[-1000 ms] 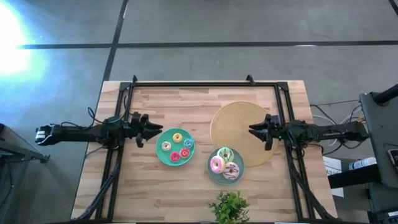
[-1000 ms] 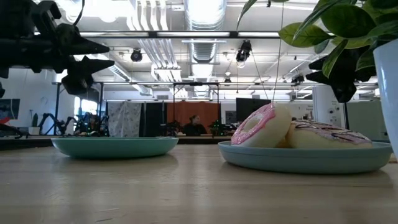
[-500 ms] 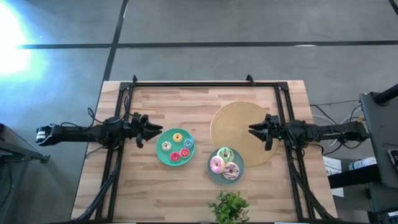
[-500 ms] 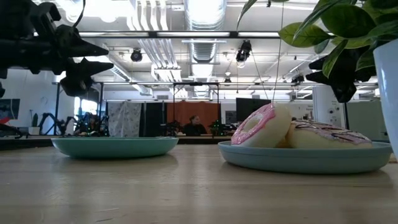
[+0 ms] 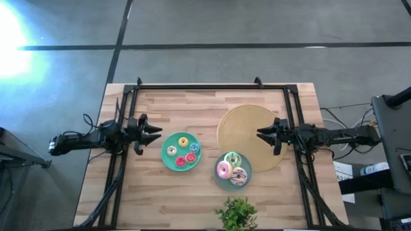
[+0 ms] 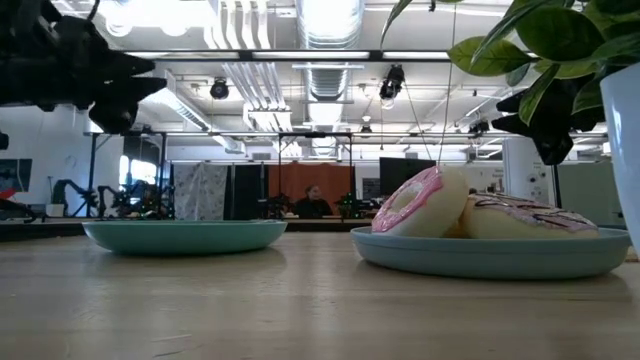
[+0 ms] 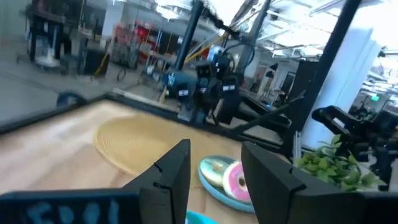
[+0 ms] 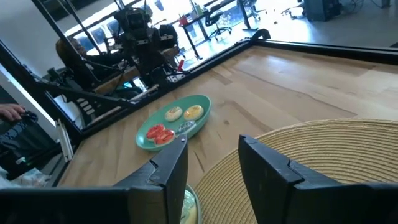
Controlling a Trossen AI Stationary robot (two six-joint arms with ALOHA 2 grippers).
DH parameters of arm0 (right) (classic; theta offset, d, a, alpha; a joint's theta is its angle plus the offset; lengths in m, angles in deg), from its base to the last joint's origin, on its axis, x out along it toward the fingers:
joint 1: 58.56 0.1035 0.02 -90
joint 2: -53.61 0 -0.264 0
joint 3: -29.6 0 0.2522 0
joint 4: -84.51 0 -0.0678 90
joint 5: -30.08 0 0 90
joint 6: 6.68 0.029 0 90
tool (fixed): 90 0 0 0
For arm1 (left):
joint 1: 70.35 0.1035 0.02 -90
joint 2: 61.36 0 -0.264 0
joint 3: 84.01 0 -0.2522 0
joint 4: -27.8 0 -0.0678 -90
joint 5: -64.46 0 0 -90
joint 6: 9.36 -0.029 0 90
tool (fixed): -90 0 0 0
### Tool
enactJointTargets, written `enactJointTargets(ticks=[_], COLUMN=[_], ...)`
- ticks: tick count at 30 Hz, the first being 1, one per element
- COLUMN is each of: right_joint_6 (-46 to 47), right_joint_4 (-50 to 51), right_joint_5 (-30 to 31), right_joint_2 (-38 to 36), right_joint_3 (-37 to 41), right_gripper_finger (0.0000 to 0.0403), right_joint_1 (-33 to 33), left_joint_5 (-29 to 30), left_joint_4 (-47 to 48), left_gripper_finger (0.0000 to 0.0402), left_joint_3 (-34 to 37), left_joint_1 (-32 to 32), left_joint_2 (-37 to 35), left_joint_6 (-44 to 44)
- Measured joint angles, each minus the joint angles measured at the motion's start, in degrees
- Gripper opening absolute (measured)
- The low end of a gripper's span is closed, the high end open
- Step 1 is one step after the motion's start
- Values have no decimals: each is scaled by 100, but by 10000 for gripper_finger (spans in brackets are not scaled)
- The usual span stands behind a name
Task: Pick & Place donuts
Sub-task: Return to Home Position
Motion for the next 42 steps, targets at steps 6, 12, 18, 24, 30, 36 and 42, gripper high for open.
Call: enactJointTargets(ticks=[6,12,18,24,30,36,42], right_joint_6=[0,0,0,0,0,0,0], right_joint_4=[2,2,0,0,-2,-2,-2], right_joint_5=[0,-4,-4,-9,-11,-11,-11], right_joint_2=[2,2,2,2,2,2,2], right_joint_3=[-2,-2,-2,-2,-2,-2,-2], right_gripper_finger=[137,129,125,132,137,131,125], right_joint_1=[-2,2,2,2,2,2,2], left_joint_5=[-30,-31,-27,-26,-22,-11,-9], left_joint_4=[145,350,361,317,310,308,306], left_gripper_finger=[117,117,117,117,117,117,117], left_joint_3=[0,2,4,7,7,7,7], left_joint_1=[-114,-306,-314,-314,-314,-314,-314], left_joint_2=[-109,-109,-111,15,91,92,92], left_joint_6=[-914,-1498,-1204,-792,-758,-753,-750])
